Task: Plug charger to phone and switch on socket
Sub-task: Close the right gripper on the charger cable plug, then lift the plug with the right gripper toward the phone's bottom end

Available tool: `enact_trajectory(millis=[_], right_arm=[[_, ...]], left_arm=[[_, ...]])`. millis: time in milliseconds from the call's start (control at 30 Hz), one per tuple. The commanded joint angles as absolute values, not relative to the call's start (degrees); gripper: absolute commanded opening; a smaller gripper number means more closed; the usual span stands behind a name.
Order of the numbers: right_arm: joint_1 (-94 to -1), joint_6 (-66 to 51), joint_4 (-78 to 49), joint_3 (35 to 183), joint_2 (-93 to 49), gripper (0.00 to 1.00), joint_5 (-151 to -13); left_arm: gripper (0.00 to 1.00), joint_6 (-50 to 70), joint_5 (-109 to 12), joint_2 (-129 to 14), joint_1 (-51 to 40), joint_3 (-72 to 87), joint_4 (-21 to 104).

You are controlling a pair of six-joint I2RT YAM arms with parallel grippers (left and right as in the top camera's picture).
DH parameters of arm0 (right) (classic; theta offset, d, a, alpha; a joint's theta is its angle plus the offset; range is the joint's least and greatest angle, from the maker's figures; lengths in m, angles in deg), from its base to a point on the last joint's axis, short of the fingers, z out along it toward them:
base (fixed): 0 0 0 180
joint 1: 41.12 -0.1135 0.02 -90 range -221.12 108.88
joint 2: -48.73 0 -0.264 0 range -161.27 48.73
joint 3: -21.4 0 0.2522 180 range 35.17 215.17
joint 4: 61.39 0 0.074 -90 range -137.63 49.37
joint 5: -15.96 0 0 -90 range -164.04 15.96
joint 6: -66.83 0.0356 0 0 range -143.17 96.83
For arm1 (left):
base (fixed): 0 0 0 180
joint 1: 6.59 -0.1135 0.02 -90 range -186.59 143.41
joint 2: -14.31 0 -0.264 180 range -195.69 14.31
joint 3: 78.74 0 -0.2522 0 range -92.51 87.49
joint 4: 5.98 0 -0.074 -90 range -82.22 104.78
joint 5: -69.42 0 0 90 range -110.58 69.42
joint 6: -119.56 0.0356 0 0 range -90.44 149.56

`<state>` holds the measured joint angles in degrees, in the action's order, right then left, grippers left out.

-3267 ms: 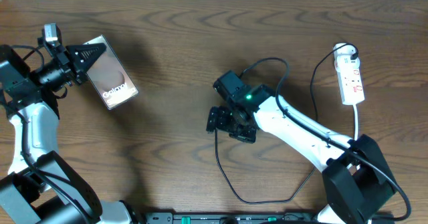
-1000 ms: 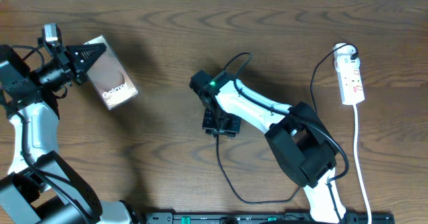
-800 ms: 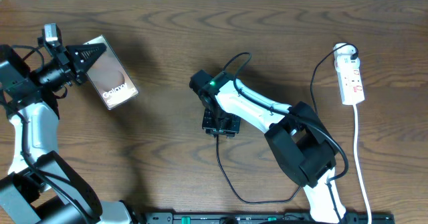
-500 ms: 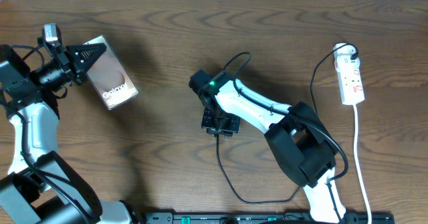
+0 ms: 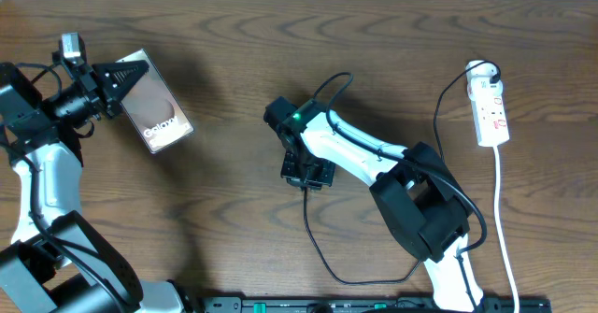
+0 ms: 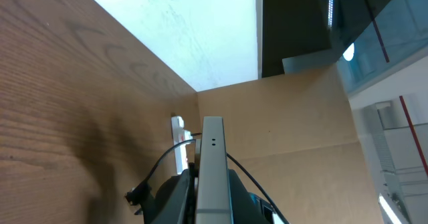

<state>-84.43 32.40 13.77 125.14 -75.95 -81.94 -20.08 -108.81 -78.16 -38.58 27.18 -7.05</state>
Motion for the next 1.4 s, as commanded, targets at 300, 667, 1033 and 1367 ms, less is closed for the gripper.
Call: enact_trajectory(millis=[300, 667, 1033, 1367], right_arm=[[-84.67, 33.17, 13.01, 125.38, -78.01, 0.02, -81.07], [-84.56, 33.21, 12.51, 125.38, -78.01, 0.01, -81.00], [-80.65, 25.65, 11.30, 126.34, -78.01, 0.01, -87.41], [-75.97, 9.91, 12.90, 133.01, -77.90, 0.01, -102.62]], left_arm=[[0.08, -19.97, -110.58, -77.44, -38.66, 27.49, -7.36], [0.07, -19.97, -110.58, -77.44, -38.66, 27.49, -7.36], [0.08, -19.97, -110.58, -77.44, -38.66, 27.49, -7.38], [0.08, -19.10, -110.56, -77.44, -38.66, 27.49, -7.36]])
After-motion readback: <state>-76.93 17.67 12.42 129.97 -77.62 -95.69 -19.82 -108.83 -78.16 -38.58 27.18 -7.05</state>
